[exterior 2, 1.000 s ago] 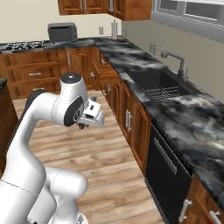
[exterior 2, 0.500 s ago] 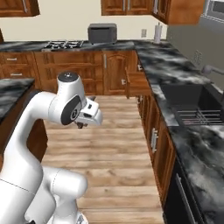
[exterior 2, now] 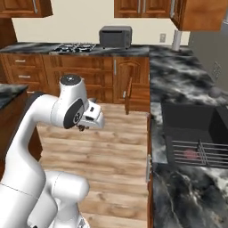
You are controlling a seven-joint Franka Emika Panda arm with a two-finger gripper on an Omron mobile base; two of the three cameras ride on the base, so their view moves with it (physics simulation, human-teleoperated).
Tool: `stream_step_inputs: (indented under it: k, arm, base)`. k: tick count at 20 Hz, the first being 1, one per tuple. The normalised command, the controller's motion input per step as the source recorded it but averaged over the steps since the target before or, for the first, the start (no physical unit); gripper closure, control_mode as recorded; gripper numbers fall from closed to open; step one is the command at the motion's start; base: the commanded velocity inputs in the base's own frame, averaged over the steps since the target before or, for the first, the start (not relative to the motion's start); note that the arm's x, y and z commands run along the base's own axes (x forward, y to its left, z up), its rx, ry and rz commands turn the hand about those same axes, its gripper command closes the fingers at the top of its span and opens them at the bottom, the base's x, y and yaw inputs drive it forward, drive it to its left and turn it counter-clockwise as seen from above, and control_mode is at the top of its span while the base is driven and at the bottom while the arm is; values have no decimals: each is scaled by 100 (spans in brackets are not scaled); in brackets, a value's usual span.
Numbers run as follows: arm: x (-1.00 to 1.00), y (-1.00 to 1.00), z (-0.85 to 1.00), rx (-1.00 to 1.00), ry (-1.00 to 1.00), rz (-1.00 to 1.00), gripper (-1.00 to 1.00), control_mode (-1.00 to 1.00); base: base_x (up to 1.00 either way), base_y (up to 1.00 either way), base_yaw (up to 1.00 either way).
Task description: Pick up the metallic utensils from the counter and place them in the open drawer. Make sure not to pick up any wooden utensils.
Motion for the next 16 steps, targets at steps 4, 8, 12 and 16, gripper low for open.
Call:
stream_step_inputs:
  k: [4,8,12,16]
  arm:
    - [0,0,0,0,0,0,100,100]
    - [0,0,0,0,0,0,100,100]
    - [0,0,0,0,0,0,100,100]
    - [0,0,0,0,0,0,100,100]
  base:
    - [100,25,0]
    - [100,1,0]
    - [100,-11,1]
    - [77,10,0]
